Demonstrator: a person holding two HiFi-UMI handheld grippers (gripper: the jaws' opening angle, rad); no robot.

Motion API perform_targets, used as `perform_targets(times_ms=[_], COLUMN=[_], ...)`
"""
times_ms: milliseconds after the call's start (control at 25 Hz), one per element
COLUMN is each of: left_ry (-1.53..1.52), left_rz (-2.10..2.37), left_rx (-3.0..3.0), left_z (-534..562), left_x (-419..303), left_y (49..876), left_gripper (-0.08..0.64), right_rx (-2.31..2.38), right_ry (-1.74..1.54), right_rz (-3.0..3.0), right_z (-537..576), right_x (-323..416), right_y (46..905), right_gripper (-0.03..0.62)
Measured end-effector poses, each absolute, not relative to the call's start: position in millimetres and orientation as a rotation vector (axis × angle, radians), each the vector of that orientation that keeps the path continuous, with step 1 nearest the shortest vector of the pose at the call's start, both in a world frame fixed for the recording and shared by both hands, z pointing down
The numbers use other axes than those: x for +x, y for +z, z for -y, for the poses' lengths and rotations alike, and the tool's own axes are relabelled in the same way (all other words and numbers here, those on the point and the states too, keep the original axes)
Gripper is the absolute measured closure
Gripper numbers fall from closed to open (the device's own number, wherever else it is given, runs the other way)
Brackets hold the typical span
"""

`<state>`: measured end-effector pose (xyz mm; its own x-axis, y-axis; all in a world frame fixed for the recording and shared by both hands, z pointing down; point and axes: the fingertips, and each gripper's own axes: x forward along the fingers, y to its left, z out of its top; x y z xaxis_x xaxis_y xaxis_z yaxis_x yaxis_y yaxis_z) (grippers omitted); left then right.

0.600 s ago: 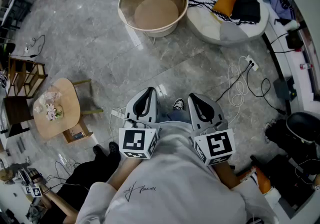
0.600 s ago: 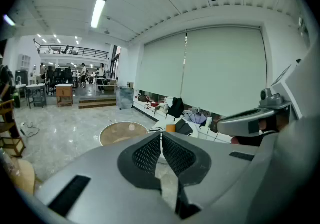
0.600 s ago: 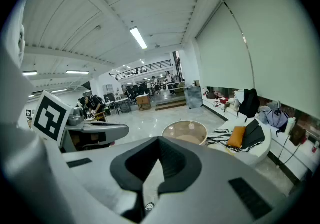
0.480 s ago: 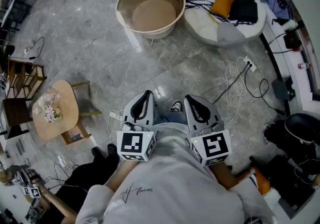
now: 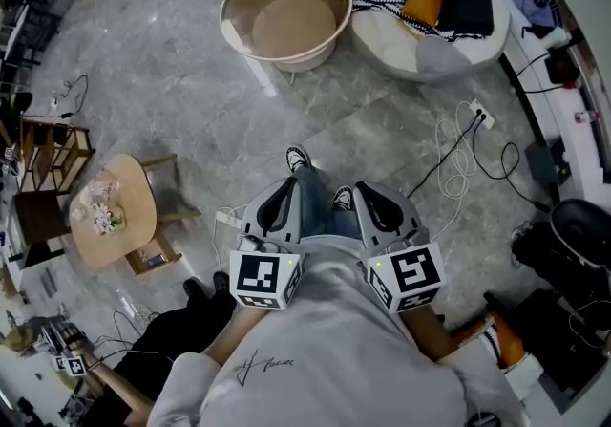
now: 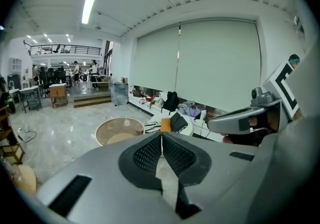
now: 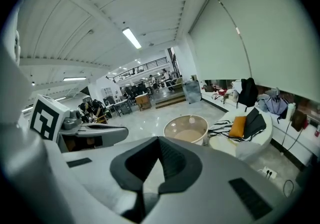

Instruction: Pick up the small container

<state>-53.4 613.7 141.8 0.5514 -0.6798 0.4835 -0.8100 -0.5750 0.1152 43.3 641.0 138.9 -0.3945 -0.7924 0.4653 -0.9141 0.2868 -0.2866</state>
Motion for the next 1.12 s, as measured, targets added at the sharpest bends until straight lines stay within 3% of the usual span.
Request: perform_targets(times_ms=[1120], left_ry=[0.461], left_rz=[1.165], left_rx=[2.443], left_z=[-426.4], left_x=[-92.3], left_y=[141.0], left_gripper=[0.541], right_rx=[1.487], right_ry=[0.698], right_rz=[2.284], right_z=[-454.2], right_x=[-10.9], right_y=[134.8], right_gripper=[0.577])
